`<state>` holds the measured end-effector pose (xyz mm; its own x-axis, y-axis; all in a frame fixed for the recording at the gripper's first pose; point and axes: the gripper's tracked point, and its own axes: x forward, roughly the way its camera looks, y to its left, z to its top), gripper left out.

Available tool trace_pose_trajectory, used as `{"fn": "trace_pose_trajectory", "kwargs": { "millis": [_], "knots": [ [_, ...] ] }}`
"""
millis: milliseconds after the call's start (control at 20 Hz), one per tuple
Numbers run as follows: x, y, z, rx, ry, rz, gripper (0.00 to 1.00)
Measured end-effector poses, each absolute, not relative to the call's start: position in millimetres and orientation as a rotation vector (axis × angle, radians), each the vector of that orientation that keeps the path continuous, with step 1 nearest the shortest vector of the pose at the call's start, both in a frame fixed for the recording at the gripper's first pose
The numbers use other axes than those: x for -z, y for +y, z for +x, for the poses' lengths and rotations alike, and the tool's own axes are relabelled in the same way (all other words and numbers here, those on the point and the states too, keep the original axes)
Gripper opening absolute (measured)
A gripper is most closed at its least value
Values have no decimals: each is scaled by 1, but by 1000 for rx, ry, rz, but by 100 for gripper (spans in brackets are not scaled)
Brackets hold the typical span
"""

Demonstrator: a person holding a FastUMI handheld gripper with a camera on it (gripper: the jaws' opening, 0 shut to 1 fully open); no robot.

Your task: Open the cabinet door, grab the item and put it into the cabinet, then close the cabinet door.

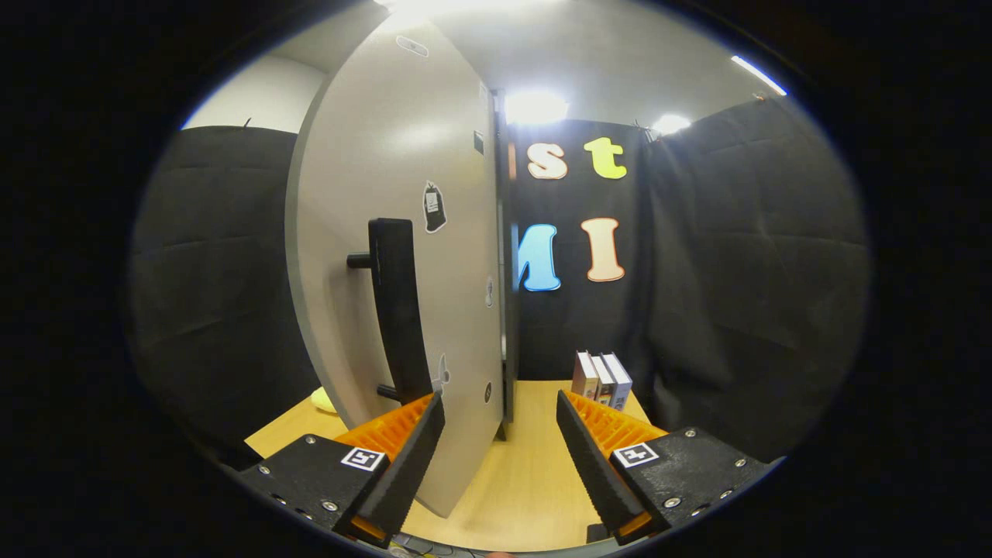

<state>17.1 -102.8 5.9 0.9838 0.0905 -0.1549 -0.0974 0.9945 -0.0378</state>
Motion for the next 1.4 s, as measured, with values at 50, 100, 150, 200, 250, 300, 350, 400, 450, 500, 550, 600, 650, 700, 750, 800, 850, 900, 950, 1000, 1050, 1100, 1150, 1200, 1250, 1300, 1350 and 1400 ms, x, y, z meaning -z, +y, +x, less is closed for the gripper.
{"fn": "trace_pose_trajectory", "kwargs": {
  "millis": [50,100,150,200,250,300,350,400,450,500,550,600,650,700,750,800,850,900,950,1000,1050,1100,1150,1200,1250,1300,1350,1400],
  "knots": [
    [-6,-92,18,-97,148,-50,91],
    [-6,-82,19,-98,142,-56,92],
    [-5,-71,21,-100,137,-59,92],
    [-5,-60,23,-104,135,-59,92],
    [-3,-49,26,-107,135,-52,91],
    [-1,-39,30,-110,134,-40,91],
    [1,-29,34,-110,136,-31,91],
    [3,-20,36,-109,142,-25,92],
    [4,-10,39,-108,144,-19,92],
    [6,0,43,-109,146,-14,92],
    [9,10,46,-113,149,-12,92],
    [14,21,49,-119,160,-16,92],
    [20,31,51,-125,172,-25,92],
    [24,41,52,-123,178,-38,92],
    [27,50,53,-118,179,-48,92],
    [30,59,53,-115,178,-54,92],
    [33,68,51,-114,174,-55,92],
    [33,76,51,-112,166,-54,92],
    [34,82,51,-107,159,-53,92],
    [34,88,50,-107,157,-52,92],
    [32,94,50,-106,151,-47,92],
    [31,97,52,-102,142,-37,92],
    [28,100,54,-101,128,-22,93],
    [25,103,57,-100,118,-8,93],
    [22,104,59,-95,106,-3,93],
    [19,102,61,-89,91,-6,93],
    [17,101,65,-84,79,-12,93],
    [17,100,69,-80,78,-14,92]
  ]
}}
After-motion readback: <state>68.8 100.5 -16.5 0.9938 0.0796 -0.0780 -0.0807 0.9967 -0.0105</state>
